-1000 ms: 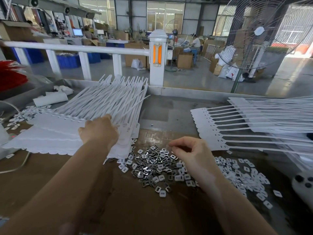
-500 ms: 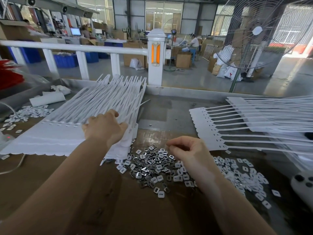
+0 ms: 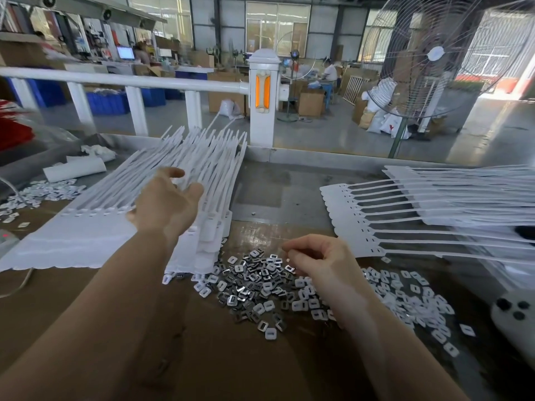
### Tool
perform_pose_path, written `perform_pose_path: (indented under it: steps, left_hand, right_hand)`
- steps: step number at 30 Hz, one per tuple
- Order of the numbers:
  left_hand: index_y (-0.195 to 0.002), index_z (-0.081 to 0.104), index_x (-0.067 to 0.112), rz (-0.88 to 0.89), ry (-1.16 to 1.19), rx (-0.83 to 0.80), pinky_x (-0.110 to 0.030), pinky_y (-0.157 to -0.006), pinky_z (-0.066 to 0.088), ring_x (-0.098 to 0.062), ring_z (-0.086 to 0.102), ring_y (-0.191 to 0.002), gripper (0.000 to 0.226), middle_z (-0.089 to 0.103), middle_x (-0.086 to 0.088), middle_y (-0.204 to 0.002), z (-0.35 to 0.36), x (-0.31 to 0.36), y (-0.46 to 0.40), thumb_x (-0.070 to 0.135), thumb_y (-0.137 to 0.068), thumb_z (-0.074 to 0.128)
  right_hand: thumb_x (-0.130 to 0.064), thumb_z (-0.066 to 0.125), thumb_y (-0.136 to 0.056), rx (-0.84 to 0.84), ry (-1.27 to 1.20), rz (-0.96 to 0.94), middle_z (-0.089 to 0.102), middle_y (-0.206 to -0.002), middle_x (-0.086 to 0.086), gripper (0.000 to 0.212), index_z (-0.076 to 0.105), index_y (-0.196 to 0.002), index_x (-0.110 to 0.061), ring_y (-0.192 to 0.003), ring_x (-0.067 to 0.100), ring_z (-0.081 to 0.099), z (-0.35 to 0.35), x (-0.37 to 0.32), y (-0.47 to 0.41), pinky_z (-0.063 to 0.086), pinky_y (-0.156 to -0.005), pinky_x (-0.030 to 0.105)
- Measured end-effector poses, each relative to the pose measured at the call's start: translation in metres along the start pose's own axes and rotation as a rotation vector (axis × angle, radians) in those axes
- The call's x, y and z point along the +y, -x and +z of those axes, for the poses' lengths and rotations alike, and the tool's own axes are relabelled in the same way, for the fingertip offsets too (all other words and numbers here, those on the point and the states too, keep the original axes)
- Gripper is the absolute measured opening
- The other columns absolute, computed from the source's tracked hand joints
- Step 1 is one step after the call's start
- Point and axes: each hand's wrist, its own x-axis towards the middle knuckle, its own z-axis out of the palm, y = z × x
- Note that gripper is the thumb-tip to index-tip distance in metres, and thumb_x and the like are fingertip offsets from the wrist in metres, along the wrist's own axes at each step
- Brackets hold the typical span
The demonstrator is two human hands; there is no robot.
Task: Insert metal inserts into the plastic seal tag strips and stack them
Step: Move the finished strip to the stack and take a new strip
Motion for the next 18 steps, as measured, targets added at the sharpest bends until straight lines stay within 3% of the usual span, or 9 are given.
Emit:
perform_pose_path:
  steps: [3, 5, 9, 14, 16, 18]
  left_hand:
    - [-0.115, 0.051, 0.027, 0.01, 0.019, 0.059, -0.056, -0.092, 0.041, -0.031, 0.057, -0.094, 0.033, 0.049, 0.012, -0.076, -0.002, 0.005, -0.002, 0.036, -0.083, 0.056]
    - [-0.114, 0.051, 0.027, 0.012, 0.052, 0.045, -0.058, -0.092, 0.041, -0.033, 0.057, -0.095, 0.033, 0.054, 0.005, -0.082, -0.003, 0.007, -0.003, 0.035, -0.083, 0.057]
    - [-0.115, 0.052, 0.024, 0.063, -0.108, -0.107, -0.055, -0.093, 0.041, -0.032, 0.058, -0.095, 0.034, 0.061, -0.005, -0.093, 0.002, 0.003, 0.003, 0.033, -0.082, 0.061]
    - [-0.125, 0.047, 0.021, 0.055, -0.484, -0.327, -0.048, -0.101, 0.037, -0.032, 0.052, -0.112, 0.051, 0.057, -0.009, -0.122, 0.009, -0.008, 0.011, 0.046, -0.083, 0.061]
    - [-0.128, 0.047, 0.019, 0.099, -0.525, -0.391, -0.045, -0.102, 0.036, -0.031, 0.05, -0.115, 0.056, 0.054, -0.009, -0.128, 0.008, -0.008, 0.013, 0.05, -0.082, 0.061]
    - [-0.129, 0.047, 0.017, 0.133, -0.477, -0.457, -0.039, -0.1, 0.039, -0.025, 0.054, -0.106, 0.062, 0.054, -0.009, -0.13, 0.003, -0.003, 0.014, 0.048, -0.079, 0.066]
  right_hand:
    - [-0.01, 0.063, -0.086, -0.006, -0.019, -0.001, 0.071, -0.078, -0.011, 0.019, 0.072, -0.082, -0.027, -0.074, 0.001, 0.066, -0.001, 0.001, 0.0, 0.051, -0.062, 0.012]
    - [-0.009, 0.062, -0.086, -0.007, -0.034, 0.006, 0.071, -0.078, -0.012, 0.019, 0.072, -0.083, -0.025, -0.073, -0.001, 0.065, -0.002, 0.001, 0.0, 0.047, -0.06, 0.008]
    - [-0.011, 0.062, -0.086, -0.009, -0.014, -0.001, 0.071, -0.08, -0.012, 0.018, 0.073, -0.084, -0.026, -0.076, 0.0, 0.065, 0.0, 0.001, -0.001, 0.051, -0.065, 0.012]
    - [-0.012, 0.062, -0.086, -0.009, -0.008, 0.005, 0.072, -0.079, -0.007, 0.019, 0.073, -0.082, -0.026, -0.078, 0.008, 0.066, 0.002, 0.001, -0.001, 0.055, -0.072, 0.022]
    - [-0.011, 0.061, -0.087, -0.007, -0.012, 0.005, 0.071, -0.079, -0.007, 0.02, 0.073, -0.082, -0.026, -0.077, 0.007, 0.066, 0.0, 0.002, -0.001, 0.055, -0.071, 0.019]
    - [-0.011, 0.061, -0.087, -0.007, -0.017, 0.005, 0.071, -0.079, -0.008, 0.02, 0.073, -0.081, -0.027, -0.076, 0.005, 0.065, -0.001, 0.003, -0.001, 0.053, -0.068, 0.015]
